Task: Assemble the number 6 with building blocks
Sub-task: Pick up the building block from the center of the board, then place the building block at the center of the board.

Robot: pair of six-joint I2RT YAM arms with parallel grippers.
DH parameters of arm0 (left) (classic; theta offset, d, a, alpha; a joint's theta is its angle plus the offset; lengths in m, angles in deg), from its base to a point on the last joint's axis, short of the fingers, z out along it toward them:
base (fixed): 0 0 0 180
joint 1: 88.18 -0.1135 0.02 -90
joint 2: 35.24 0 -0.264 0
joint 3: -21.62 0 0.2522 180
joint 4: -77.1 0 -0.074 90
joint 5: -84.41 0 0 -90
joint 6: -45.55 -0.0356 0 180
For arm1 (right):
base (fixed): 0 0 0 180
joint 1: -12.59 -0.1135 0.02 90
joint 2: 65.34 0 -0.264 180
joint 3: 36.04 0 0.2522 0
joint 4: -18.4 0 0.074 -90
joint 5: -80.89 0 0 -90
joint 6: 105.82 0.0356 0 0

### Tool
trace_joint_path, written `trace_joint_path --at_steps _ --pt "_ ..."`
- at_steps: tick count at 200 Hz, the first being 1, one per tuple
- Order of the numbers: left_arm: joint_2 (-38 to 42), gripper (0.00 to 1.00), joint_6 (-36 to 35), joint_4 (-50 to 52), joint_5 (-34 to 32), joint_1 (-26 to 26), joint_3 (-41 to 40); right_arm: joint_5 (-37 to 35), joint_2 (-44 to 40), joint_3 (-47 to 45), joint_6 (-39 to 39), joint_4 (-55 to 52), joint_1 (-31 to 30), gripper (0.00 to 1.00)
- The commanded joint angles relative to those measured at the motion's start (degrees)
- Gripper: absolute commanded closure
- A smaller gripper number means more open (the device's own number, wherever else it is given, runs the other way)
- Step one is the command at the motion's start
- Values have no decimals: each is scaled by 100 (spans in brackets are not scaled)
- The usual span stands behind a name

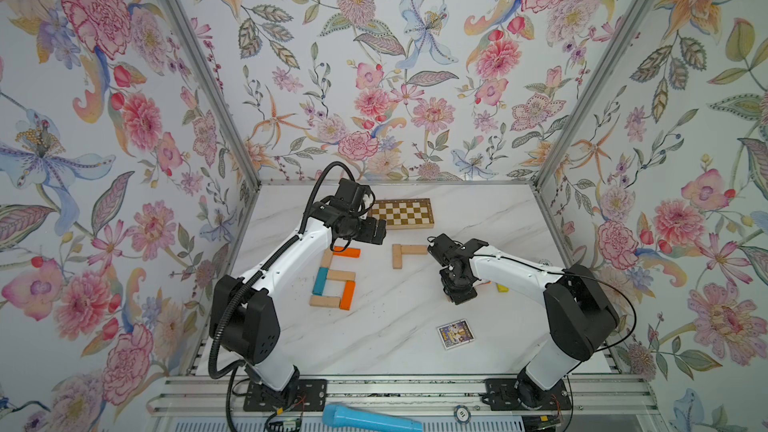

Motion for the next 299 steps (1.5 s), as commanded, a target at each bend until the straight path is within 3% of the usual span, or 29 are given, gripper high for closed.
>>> trace_joint_path --at_steps 1,35,62,107,169,267,299 --pt "119 1 75 -81 113 -226 -40 -575 -23 488 -528 -475 -280 74" --pt "289 1 293 -185 -6 -669 -106 -917 383 1180 -1758 -578 -723 74" --pt "340 1 384 -172 -203 -1030 -76 -843 774 1632 -2750 -575 -979 74" --pt "383 1 457 -216 -334 -1545 -129 -491 1298 2123 -3765 -535 -1464 71" --pt "354 1 422 -236 -388 -1638 -177 -100 1763 2288 -4110 -539 -1881 75" --pt "384 1 405 -278 -345 -1640 -257 309 2409 2682 -4573 -522 -1888 71" --pt "359 1 405 -291 -335 -1637 -275 434 2464 2683 -4641 -507 -1818 65"
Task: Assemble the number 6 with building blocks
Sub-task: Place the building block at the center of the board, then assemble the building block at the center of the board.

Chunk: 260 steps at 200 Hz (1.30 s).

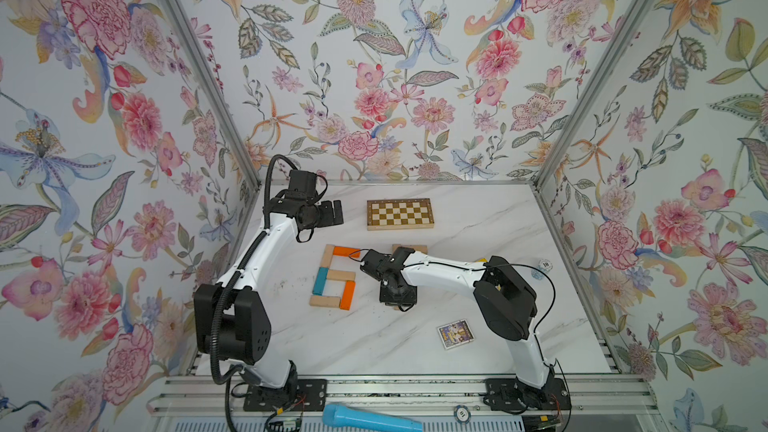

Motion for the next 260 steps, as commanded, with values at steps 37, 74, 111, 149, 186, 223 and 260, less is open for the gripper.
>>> trace_joint_path --at_steps 37,74,111,149,186,223,260 --pt "86 1 -16 -57 -32 -44 -116 88 41 207 -317 -135 129 47" --pt "9 1 -43 -67 17 -15 -146 -217 -370 251 -589 -106 256 48" --pt "-155 1 -26 -50 124 168 -150 -95 -1421 -821 -1123 1065 486 53" --pt "-276 2 -61 238 -1 681 18 49 -1973 -1801 -768 1853 546 54" --pt "-34 1 -20 889 -532 697 275 -85 -1670 -1739 -446 1852 197 53" --pt "613 1 59 531 -435 276 -432 -152 -1176 -1386 -404 1580 58 52" --pt "711 1 57 234 -291 280 -865 -179 -819 -1106 -442 1200 39 52"
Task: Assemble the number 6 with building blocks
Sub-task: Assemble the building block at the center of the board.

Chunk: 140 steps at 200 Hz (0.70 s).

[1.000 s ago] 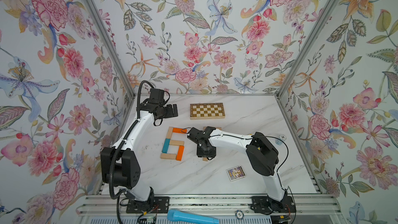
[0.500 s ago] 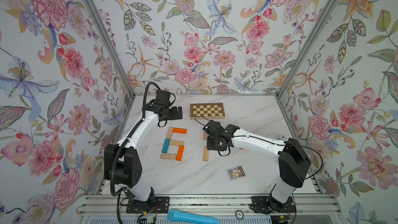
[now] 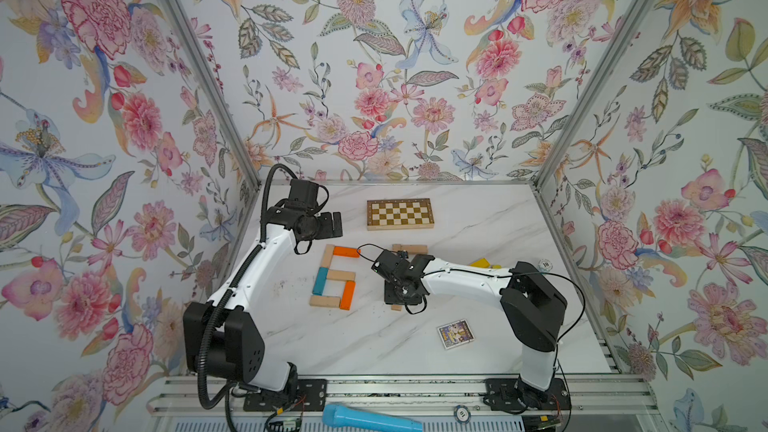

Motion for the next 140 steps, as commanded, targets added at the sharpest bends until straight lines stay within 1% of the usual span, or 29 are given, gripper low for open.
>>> trace_joint_path --at_steps 1,19,56,108,114,126,140 --pt "43 1 36 -187 7 47 -293 -140 132 194 61 -384 -4 52" --pt "88 1 -4 -241 20 44 -363 -105 169 184 70 -385 23 52" --pt "219 1 -59 -340 79 57 -478 -11 378 318 35 -521 57 54" --pt "297 1 -24 -442 321 75 -550 -9 623 507 1 -764 6 59" --pt "301 1 -24 -452 319 82 -565 11 656 523 -16 -769 6 60" --pt "316 1 -24 -450 328 112 -582 60 691 527 -27 -766 10 64" --pt "321 1 -32 -462 301 139 -604 81 714 526 -38 -769 12 65"
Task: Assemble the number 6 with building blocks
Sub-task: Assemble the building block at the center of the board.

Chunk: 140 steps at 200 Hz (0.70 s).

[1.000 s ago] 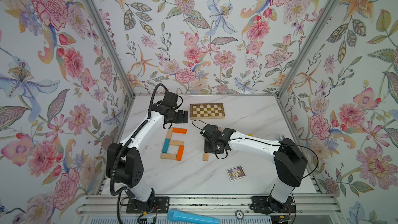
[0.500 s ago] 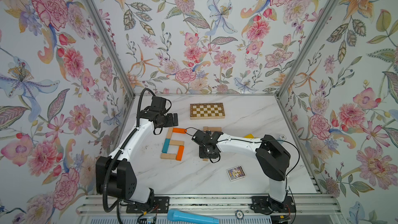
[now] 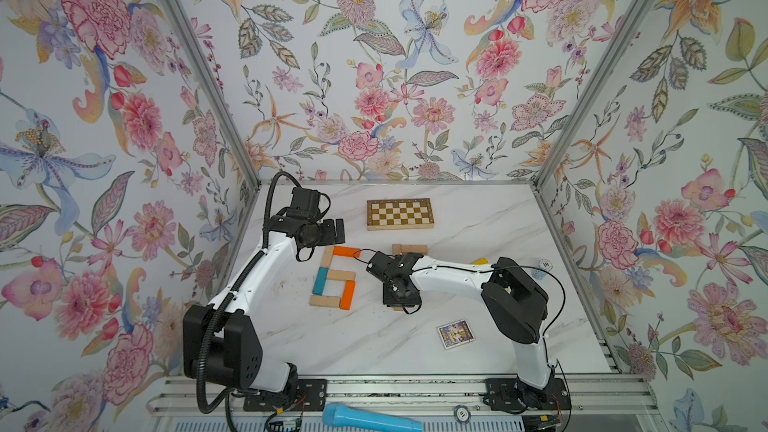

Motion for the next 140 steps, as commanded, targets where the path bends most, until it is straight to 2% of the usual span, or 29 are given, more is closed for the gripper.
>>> trace_joint_path --at_steps 1,140 --pt "162 1 -41 -49 89 80 -91 37 178 113 -15 -227 -13 65" --pt "84 1 -86 -38 80 154 -78 144 450 409 -479 -350 348 71"
